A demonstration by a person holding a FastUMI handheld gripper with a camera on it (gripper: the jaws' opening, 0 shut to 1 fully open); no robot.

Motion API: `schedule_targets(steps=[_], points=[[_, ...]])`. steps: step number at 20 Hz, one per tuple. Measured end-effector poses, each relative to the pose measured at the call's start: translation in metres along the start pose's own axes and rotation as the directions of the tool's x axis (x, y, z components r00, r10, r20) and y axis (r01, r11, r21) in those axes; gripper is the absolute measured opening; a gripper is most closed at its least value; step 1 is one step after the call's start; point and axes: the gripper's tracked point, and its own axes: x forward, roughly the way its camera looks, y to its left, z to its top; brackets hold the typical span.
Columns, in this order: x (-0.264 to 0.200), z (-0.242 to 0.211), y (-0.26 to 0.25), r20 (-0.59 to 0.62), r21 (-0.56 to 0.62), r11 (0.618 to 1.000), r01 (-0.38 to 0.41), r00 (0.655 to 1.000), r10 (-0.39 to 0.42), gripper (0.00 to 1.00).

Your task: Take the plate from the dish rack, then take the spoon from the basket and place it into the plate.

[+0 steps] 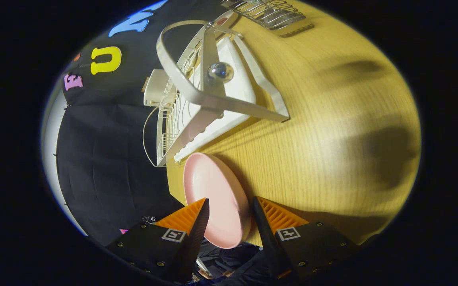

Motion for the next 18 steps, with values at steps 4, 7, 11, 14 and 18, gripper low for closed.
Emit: schedule_targets(steps=[4, 7, 11, 14, 18], points=[[-0.013, 0.008, -0.012, 0.028, -0.034, 0.999, 0.022, 0.999, -0.021, 0.68], [-0.03, 0.017, -0.013, 0.082, -0.111, 0.991, 0.069, 0.995, -0.06, 0.73], [-0.069, 0.051, -0.001, 0.238, -0.213, 0.966, 0.146, 0.967, -0.093, 0.74], [-0.11, 0.086, 0.025, 0.39, -0.268, 0.942, 0.2, 0.917, -0.084, 0.73], [-0.165, 0.125, 0.06, 0.562, -0.321, 0.909, 0.264, 0.826, -0.042, 0.74]])
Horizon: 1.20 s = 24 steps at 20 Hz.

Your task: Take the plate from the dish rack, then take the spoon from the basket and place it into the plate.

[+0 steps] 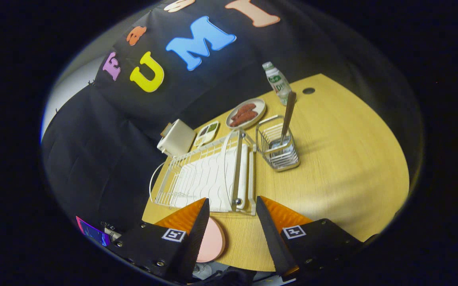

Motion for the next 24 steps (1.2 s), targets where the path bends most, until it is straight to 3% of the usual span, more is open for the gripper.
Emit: schedule_targets(steps=[7, 17, 24], points=[[-0.038, 0.099, 0.014, 0.253, -0.126, 0.99, 0.061, 0.967, -0.028, 0.73], [0.018, 0.14, -0.046, 0.324, -0.145, 0.965, 0.219, 0.932, -0.162, 0.74], [0.067, 0.142, -0.095, 0.305, -0.041, 0.961, 0.275, 0.919, -0.25, 0.74]])
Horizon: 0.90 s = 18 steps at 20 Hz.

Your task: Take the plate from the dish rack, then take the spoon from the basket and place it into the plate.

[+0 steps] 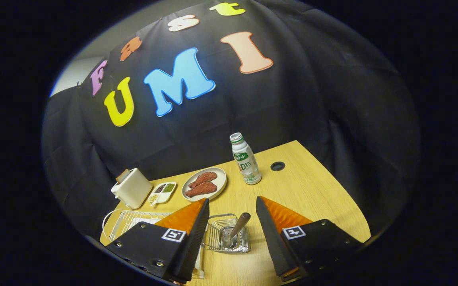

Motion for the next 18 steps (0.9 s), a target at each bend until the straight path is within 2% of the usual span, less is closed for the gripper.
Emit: schedule_targets(steps=[2, 4, 5, 8, 9, 11, 13, 14, 18], points=[[0.012, -0.012, -0.005, -0.025, 0.027, 1.0, 0.013, 1.0, -0.012, 0.72], [0.022, -0.025, -0.003, -0.049, 0.05, 0.999, 0.006, 0.999, -0.004, 0.56], [0.025, -0.03, -0.003, -0.057, 0.059, 0.998, 0.007, 0.998, -0.004, 0.56], [0.033, -0.039, -0.001, -0.074, 0.063, 0.998, 0.004, 0.997, 0.001, 0.33], [0.028, -0.039, -0.005, -0.079, 0.054, 0.998, 0.012, 0.997, -0.008, 0.33], [0.036, -0.039, 0.001, -0.073, 0.084, 0.996, 0.008, 0.997, -0.002, 0.13], [0.036, -0.035, 0.001, -0.068, 0.077, 0.997, 0.016, 0.998, -0.011, 0.13], [0.037, -0.03, 0.002, -0.062, 0.088, 0.996, 0.018, 0.998, -0.013, 0.02], [0.032, -0.02, 0.009, -0.038, 0.026, 1.0, 0.011, 0.999, -0.01, 0.02]])
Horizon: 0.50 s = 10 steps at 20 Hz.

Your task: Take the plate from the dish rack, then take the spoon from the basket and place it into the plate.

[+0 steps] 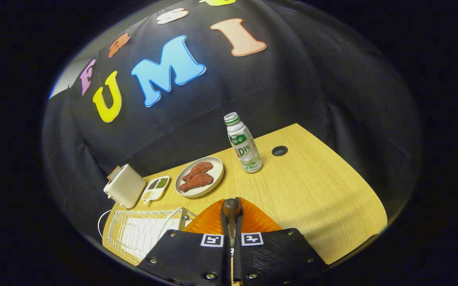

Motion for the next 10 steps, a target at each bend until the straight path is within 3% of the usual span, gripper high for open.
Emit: schedule_targets(steps=[6, 10], points=[[-0.029, 0.048, 0.021, 0.088, -0.065, 0.998, -0.023, 0.996, 0.028, 0.02], [-0.063, 0.078, 0.057, 0.141, -0.1, 0.992, -0.082, 0.985, 0.096, 0.02]])
